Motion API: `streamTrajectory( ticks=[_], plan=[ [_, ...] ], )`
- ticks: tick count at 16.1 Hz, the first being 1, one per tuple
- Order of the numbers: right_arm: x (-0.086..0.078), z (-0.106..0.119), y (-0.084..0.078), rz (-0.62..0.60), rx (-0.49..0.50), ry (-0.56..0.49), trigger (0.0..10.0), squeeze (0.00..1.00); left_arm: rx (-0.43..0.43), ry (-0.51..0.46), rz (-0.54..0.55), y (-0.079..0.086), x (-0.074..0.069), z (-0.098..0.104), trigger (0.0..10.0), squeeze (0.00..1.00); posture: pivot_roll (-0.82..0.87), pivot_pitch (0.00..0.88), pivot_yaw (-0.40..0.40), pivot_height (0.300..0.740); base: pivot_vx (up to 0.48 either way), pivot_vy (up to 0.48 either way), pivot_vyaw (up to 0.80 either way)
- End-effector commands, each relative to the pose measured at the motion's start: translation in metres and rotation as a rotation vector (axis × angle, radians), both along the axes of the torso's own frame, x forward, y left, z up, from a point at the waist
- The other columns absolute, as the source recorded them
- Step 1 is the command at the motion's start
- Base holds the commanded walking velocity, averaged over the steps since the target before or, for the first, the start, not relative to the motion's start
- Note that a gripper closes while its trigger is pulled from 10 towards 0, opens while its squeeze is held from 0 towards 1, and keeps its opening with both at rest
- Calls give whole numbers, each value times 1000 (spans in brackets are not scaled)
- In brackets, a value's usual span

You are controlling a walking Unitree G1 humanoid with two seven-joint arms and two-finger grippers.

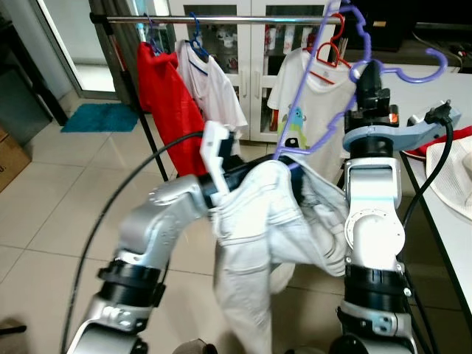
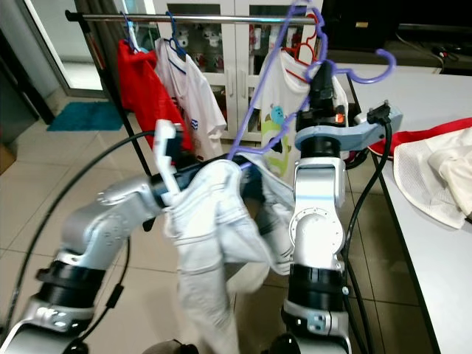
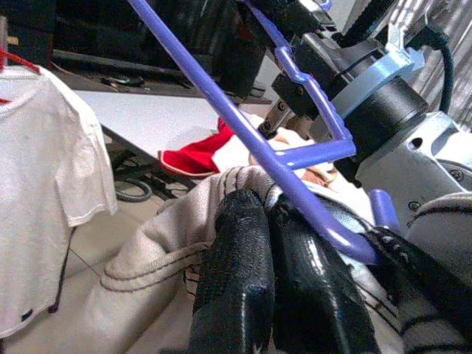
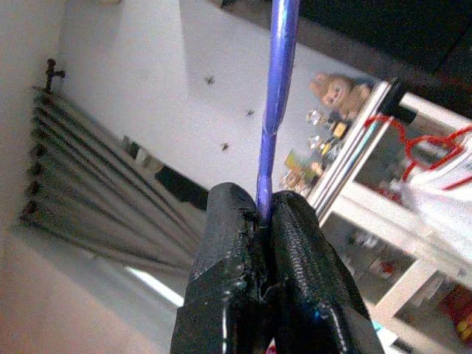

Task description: Hang hanger

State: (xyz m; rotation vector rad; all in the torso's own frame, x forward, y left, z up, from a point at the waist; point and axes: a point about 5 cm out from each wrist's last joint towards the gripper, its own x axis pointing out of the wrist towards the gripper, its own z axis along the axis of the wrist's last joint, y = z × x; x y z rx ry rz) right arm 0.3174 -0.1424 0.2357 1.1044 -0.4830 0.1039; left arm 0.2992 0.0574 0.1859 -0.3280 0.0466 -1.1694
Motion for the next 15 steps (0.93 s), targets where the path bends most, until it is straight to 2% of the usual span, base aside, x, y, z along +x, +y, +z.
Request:
streamTrajectory(
  ticks=[1, 4, 8, 10, 15],
  plan=[
    [4, 16, 24, 10, 79, -46, 10000, 0, -39, -35, -26, -7, -1, 11, 0, 0, -112, 0, 68, 740, 0, 0, 0],
    [7, 15, 42, 1, 51, -40, 10000, 0, -127, -7, -82, -26, -7, 21, 0, 0, -109, 0, 63, 740, 0, 0, 0],
    [12, 17, 52, -6, 57, -42, 10000, 0, -101, -2, -137, -46, -16, 16, 0, 0, -113, 0, 61, 740, 0, 0, 0],
    [17, 16, 47, -39, 113, -22, 10000, 0, -110, 9, -177, -52, -23, 16, 0, 0, -115, 0, 61, 740, 0, 0, 0],
    [25, 18, 32, -109, 150, -11, 10000, 0, -137, 24, -230, -61, -34, 18, 0, 0, -112, 0, 53, 740, 0, 0, 0]
  ],
)
